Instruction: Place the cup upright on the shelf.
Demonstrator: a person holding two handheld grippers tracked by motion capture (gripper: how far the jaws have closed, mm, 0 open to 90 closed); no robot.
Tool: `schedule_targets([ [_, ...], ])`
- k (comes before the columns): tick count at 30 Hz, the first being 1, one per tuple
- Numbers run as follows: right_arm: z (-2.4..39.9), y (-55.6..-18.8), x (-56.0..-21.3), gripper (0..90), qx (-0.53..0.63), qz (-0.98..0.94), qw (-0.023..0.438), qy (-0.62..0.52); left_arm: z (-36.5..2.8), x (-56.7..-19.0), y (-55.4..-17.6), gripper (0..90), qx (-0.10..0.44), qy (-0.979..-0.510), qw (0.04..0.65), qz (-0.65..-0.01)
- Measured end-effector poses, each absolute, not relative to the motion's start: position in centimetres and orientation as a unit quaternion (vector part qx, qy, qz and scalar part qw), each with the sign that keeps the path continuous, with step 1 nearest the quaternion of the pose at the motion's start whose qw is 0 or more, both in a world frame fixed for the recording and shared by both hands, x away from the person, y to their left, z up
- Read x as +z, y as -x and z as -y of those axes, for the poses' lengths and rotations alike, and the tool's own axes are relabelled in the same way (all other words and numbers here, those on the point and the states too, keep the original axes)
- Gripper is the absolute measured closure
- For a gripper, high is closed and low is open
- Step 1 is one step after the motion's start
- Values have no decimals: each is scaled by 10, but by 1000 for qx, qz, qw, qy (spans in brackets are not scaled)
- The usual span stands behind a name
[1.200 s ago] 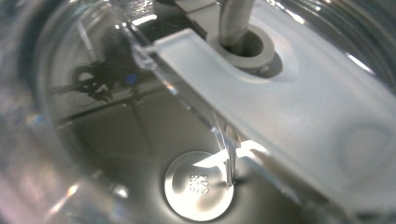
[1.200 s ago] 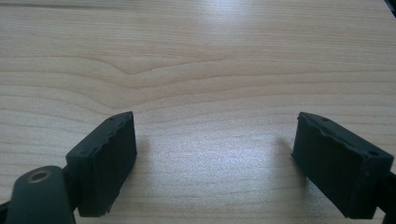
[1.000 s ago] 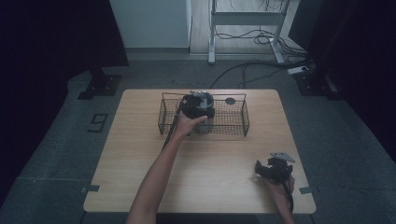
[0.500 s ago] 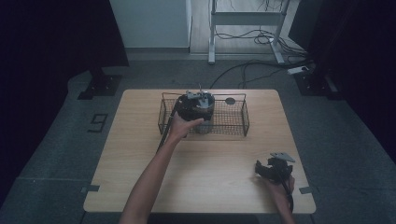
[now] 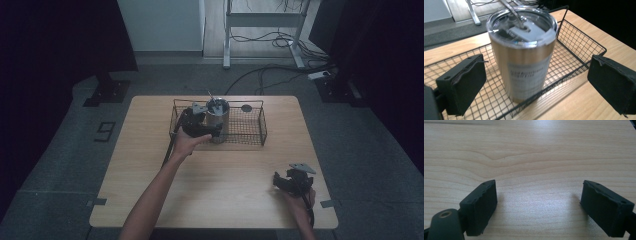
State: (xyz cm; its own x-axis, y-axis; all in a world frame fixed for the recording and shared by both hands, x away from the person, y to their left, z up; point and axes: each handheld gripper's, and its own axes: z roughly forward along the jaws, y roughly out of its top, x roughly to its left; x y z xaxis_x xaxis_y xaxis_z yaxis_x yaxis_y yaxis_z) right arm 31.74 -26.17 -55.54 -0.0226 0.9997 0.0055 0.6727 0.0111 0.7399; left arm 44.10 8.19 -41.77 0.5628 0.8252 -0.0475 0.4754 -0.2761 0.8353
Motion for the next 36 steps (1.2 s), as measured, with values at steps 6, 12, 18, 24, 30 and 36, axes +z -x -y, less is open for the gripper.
schedule_targets([
  [6,262,-317,-555,133,291,-653,281,-640,-94,-419,-422,30,203,-769,438,-419],
  [12,262,-317,-555,133,291,-653,281,-641,-108,-419,-401,32,201,-766,449,-414],
  [18,261,-317,-555,133,291,-652,281,-641,-123,-418,-382,32,197,-762,457,-415],
  [24,261,-317,-555,133,290,-652,280,-642,-138,-425,-360,35,186,-758,466,-417],
  [30,262,-317,-555,132,290,-653,280,-641,-154,-439,-340,33,177,-758,466,-421],
  [36,262,-317,-555,131,290,-652,280,-642,-167,-456,-327,31,175,-763,453,-426],
])
